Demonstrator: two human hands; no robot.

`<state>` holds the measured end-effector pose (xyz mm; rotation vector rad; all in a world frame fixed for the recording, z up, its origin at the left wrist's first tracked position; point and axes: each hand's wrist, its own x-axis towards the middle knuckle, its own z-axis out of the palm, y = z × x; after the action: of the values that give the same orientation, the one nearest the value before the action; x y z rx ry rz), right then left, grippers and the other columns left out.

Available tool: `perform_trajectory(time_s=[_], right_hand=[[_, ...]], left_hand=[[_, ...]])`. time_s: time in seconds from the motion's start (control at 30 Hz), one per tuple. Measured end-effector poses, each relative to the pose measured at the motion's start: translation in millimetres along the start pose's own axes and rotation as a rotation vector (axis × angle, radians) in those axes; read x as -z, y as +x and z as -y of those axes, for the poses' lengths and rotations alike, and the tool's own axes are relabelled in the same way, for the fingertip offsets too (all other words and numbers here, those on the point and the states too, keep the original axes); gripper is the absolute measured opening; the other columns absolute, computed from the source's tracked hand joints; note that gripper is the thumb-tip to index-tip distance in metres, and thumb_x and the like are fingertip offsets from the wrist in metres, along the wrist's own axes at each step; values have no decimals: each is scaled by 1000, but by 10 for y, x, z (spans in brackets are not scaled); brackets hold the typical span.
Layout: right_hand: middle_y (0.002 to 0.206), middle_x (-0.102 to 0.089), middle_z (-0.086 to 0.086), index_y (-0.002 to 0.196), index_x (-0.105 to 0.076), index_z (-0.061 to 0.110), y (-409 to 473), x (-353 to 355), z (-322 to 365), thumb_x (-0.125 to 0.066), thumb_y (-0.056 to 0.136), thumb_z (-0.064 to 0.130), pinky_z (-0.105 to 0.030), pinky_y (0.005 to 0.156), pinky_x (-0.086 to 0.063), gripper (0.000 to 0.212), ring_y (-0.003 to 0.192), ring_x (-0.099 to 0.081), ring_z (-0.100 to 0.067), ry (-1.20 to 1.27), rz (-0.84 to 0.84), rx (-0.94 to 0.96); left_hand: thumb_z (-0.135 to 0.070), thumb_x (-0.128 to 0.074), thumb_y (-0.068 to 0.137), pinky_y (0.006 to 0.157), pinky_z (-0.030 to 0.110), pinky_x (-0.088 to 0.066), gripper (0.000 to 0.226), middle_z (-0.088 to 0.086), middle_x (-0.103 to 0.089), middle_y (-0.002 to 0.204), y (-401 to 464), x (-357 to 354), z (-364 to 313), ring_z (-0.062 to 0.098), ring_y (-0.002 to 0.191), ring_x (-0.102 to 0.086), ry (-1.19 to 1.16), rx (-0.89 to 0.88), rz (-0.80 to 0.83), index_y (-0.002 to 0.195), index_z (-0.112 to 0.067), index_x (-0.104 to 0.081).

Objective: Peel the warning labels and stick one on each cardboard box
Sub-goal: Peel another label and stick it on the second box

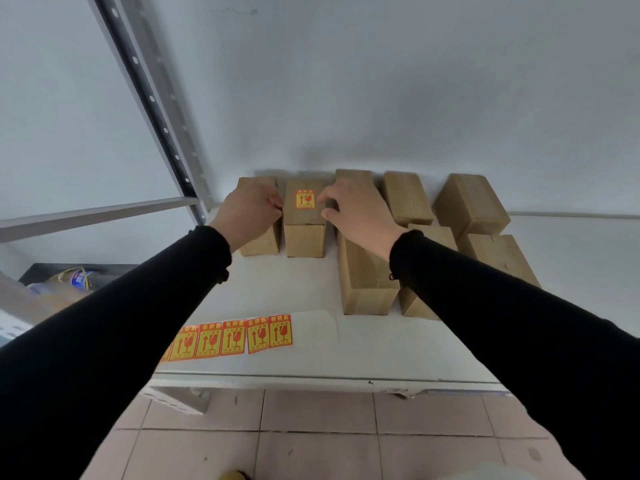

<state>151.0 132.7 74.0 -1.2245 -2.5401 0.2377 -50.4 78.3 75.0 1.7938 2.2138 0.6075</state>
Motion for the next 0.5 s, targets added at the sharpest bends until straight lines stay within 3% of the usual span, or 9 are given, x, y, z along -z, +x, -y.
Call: perform_trajectory(time_s=[0.1,0.23,0.33,0.5], right_hand=[[112,-59,7,116,-66,23,-394,8,177,-54,101,27,-23,89,-43,20,103,-54,-9,39,-63,48],[107,-57,9,115,-64,21,-797,-176,400,-56,100,23,-22,85,-44,17,97,-52,-7,122,-31,68],[109,-59,6,117,-64,21,-996,-464,487,-58,99,21,-25,85,-50,19,93,-55,-8,173,60,16],[107,-61,2,114,-62,17,-1195,-900,537,-58,98,19,-27,79,-46,17,91,-58,-13,223,158,-58]], left_hand=[[-19,-61,92,91,33,-51,18,-6,-67,105,-362,45,109,15,100,-63,19,-45,35,107,-23,-71],[-21,-65,91,96,35,-48,18,-3,-67,113,-802,-115,199,16,104,-61,16,-41,51,109,-22,-71],[-24,-67,91,93,34,-46,23,-1,-65,115,-1047,-350,302,19,106,-58,48,18,102,114,-22,-68],[-23,-69,88,87,33,-48,32,3,-60,117,-1284,-704,470,22,108,-55,98,119,197,120,-22,-63]])
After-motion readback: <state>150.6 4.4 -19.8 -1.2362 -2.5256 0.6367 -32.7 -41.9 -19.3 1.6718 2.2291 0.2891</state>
